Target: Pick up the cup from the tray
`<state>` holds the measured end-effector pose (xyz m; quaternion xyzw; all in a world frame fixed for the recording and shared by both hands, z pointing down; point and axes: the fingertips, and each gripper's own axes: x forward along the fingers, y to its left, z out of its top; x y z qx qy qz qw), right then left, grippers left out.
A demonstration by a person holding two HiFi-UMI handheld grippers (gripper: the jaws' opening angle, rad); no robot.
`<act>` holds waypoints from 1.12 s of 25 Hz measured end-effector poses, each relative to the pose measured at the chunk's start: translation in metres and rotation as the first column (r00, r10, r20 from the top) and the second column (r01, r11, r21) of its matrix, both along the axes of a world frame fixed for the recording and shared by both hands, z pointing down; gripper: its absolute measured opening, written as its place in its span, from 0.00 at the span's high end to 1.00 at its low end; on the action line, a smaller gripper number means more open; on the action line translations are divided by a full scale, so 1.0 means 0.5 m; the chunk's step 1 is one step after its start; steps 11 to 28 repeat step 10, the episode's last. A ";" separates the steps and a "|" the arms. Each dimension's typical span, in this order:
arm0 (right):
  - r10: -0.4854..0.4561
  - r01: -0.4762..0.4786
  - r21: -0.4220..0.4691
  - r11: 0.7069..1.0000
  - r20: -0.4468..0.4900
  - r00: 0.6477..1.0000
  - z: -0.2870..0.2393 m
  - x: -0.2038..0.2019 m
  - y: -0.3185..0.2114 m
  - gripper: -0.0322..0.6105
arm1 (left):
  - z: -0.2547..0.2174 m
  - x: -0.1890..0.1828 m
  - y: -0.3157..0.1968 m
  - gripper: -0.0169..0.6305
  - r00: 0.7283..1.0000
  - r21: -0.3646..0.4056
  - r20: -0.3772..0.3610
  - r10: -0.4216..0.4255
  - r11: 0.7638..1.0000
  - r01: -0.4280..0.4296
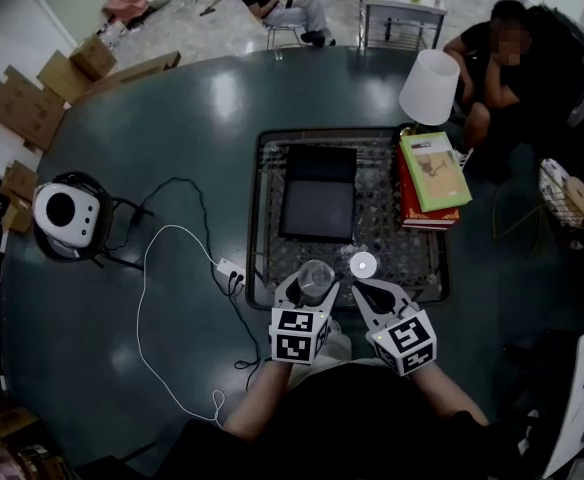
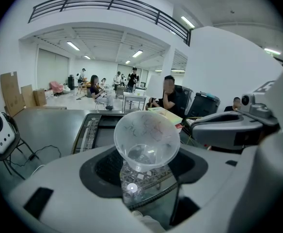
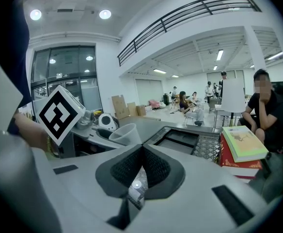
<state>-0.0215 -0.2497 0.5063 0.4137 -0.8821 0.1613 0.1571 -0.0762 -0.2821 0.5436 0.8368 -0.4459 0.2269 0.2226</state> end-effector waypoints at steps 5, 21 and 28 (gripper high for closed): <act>-0.006 0.006 0.004 1.000 -0.010 1.000 -0.002 -0.004 0.004 0.93 | 0.000 -0.005 -0.001 0.53 1.000 0.003 -0.002 -0.006 1.000 0.006; -0.007 0.007 0.006 1.000 -0.010 1.000 -0.002 -0.007 0.002 0.93 | -0.001 -0.005 -0.004 0.53 1.000 0.006 0.002 -0.004 1.000 0.004; -0.007 0.007 0.006 1.000 -0.010 1.000 -0.002 -0.007 0.002 0.93 | -0.001 -0.005 -0.004 0.53 1.000 0.006 0.002 -0.004 1.000 0.004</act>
